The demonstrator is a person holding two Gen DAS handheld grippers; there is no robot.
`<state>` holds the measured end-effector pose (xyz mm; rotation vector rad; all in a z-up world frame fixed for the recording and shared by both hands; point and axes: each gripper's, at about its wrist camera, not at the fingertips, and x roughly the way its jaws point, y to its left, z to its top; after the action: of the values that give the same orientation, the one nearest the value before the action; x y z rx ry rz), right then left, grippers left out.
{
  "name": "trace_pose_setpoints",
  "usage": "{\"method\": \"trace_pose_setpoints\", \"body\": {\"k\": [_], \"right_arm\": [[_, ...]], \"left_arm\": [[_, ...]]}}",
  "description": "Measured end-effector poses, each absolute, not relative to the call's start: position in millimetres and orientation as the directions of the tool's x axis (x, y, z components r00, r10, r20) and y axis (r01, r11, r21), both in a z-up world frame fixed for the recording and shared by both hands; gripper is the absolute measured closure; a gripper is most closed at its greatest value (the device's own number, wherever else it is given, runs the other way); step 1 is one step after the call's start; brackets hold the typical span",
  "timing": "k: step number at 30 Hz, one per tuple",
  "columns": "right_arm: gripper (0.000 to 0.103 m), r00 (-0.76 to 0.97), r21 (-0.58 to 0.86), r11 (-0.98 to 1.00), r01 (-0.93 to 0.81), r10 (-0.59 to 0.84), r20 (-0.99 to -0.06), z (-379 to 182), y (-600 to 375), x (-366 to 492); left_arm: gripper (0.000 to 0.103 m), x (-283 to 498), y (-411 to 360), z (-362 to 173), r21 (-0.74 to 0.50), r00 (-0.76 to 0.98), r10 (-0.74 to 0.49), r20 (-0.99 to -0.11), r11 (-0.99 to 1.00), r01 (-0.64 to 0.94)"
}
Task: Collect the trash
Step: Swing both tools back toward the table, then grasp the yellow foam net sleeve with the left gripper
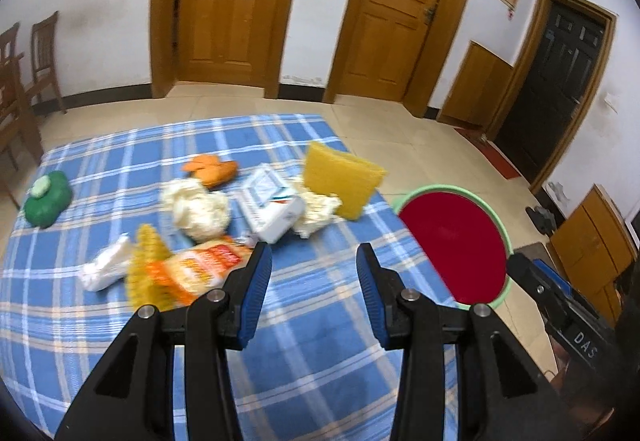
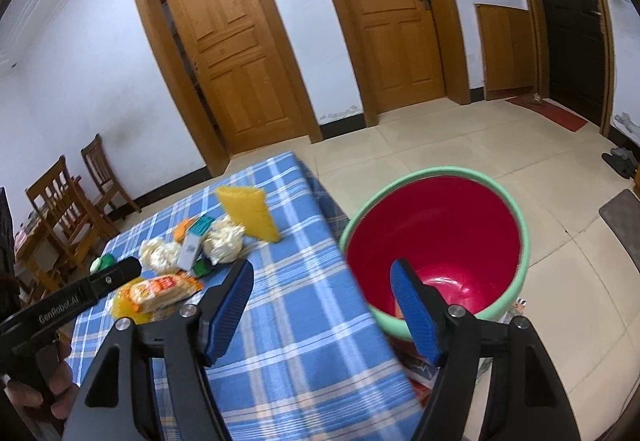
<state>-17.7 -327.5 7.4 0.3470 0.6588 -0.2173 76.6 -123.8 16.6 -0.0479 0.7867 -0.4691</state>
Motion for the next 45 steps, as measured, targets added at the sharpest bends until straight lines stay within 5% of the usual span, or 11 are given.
{"method": "trace_pose_setpoints", "body": {"k": [28, 35, 45], "right_arm": [[0.026, 0.700, 0.185, 0.960, 0.211, -0.016, -0.714, -17, -263, 17], [0.026, 0.683, 0.185, 0.963, 0.196, 0.001, -0.730, -23, -257, 27], [0.026, 0.661, 0.205, 0.970, 0.128, 0.070, -0.747, -27, -231, 50]], "left_arm": [[0.059, 120, -16, -49, -0.323, 0.590, -0.346, -0.729, 0.934, 0.149], [0.080, 126, -10, -58, -0.375, 0.573, -0.388, -0.722, 0.915, 0.148], [0.084, 116, 5, -42, -0.414, 0.602, -0.420, -0.679, 0.896, 0.159]]}}
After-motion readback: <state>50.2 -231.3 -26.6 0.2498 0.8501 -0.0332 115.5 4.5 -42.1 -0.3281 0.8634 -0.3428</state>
